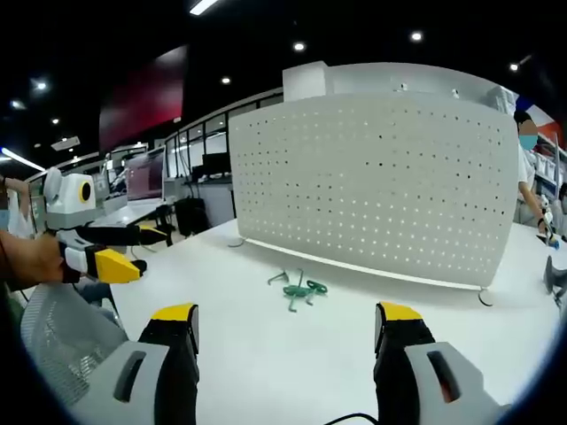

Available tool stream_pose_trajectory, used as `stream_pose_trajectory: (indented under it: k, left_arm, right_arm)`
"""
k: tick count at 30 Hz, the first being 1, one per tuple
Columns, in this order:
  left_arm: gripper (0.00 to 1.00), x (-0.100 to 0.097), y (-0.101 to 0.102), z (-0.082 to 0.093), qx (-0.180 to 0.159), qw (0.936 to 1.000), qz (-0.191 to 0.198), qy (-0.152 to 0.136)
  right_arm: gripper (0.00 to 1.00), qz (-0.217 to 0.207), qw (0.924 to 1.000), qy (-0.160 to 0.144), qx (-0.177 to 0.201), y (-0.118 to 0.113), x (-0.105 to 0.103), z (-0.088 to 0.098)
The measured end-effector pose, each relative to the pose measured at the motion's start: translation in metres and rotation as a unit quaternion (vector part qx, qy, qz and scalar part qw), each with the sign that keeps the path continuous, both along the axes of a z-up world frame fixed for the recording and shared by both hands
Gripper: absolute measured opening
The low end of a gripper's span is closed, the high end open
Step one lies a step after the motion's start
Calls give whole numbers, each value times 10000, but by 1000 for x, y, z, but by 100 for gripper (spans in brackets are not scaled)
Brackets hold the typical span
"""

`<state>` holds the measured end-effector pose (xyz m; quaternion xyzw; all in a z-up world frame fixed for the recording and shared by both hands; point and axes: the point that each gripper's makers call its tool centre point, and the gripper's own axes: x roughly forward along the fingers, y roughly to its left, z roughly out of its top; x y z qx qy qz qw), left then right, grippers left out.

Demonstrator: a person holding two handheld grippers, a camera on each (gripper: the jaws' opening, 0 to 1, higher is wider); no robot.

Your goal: Insert the hook assembly into the mounting plate slot until the hook locks in place.

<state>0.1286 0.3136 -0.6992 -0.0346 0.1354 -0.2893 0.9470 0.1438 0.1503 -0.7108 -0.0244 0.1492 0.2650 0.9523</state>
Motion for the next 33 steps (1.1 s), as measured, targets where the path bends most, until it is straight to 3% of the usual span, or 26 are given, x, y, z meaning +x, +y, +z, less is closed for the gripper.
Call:
stream_pose_trajectory:
  k: [33]
  left_arm:
    - [84,-4,-6,-9,197,9996,-160,131]
  right_arm:
    - [81,-26,10000,69,5,-2,0,-2]
